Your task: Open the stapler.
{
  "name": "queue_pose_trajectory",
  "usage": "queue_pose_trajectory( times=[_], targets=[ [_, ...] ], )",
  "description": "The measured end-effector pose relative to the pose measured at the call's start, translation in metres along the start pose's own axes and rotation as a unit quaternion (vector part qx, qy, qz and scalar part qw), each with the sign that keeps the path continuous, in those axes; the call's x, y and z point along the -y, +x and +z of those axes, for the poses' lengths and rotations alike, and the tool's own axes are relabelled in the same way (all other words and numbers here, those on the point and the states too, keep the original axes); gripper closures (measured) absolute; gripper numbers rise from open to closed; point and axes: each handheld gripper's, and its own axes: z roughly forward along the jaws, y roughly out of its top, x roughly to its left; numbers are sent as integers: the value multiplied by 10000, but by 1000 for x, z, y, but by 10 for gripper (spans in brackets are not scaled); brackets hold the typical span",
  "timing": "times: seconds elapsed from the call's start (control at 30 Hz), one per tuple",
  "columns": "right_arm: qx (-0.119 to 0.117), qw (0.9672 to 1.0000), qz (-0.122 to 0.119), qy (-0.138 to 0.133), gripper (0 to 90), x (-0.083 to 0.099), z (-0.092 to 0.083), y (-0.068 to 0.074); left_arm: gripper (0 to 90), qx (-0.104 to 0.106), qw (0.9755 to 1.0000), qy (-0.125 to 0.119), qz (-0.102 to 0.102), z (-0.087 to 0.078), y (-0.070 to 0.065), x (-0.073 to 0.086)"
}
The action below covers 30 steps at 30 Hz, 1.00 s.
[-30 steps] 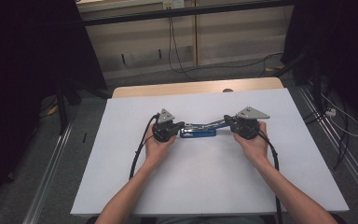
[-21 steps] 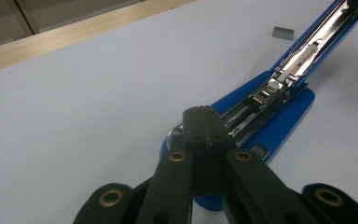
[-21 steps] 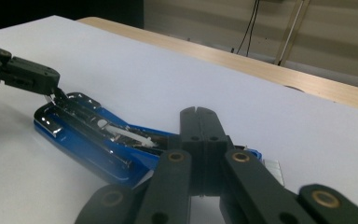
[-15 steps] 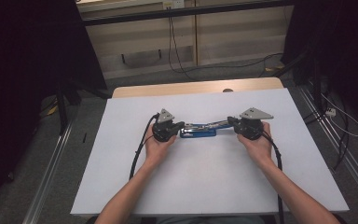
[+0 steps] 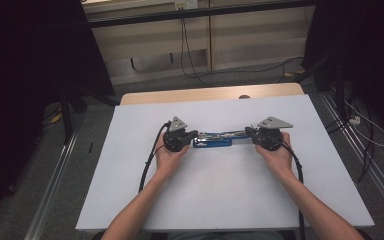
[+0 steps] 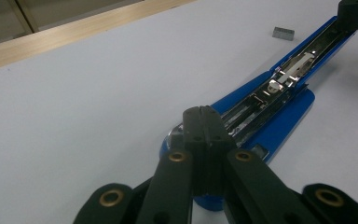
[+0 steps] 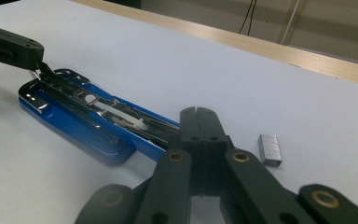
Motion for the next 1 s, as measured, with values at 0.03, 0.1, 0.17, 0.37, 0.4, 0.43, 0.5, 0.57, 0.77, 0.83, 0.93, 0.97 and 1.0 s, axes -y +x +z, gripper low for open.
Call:
queue_pose_trajectory(
  times=[0.03,0.1,0.17,0.37,0.4,0.43,0.5,0.57,0.77,0.83,0.93,0.97,1.0],
  targets=[
    [2,10000,9,0,900,0,0,0,900,6,10000,7,-5,0,0,0],
    [1,10000,3,0,900,0,0,0,900,27,10000,-9,-4,-1,0,0],
    [9,10000,8,31,900,1,1,0,900,37,10000,-70,-15,-2,1,-1],
    [-23,10000,28,46,900,2,1,0,900,23,9999,-105,-29,-3,0,-3],
    [-36,10000,33,44,900,2,1,0,900,26,9999,-103,-31,-3,0,-3],
    [-40,10000,32,43,900,2,1,0,900,22,9999,-104,-35,-3,0,-3],
    [-49,10000,36,34,900,2,1,0,900,18,9999,-109,-45,-3,0,-3],
    [-15,10000,36,2,900,1,0,-1,900,-39,9999,-104,-78,-4,-2,-4],
    [29,9998,164,-94,900,0,-3,-6,878,0,9999,-112,-70,-6,-1,-5],
    [22,9997,219,-103,892,0,-3,-8,853,-9,9999,-103,-102,-7,-2,-6],
    [60,9998,168,-128,884,-1,-4,-8,799,-38,9998,-138,-129,-7,-2,-7],
    [51,9997,182,-159,881,-1,-4,-8,784,-37,9998,-144,-141,-8,-2,-7],
    [52,9997,176,-170,875,-1,-5,-8,762,-47,9998,-148,-131,-8,-1,-7]
  ],
)
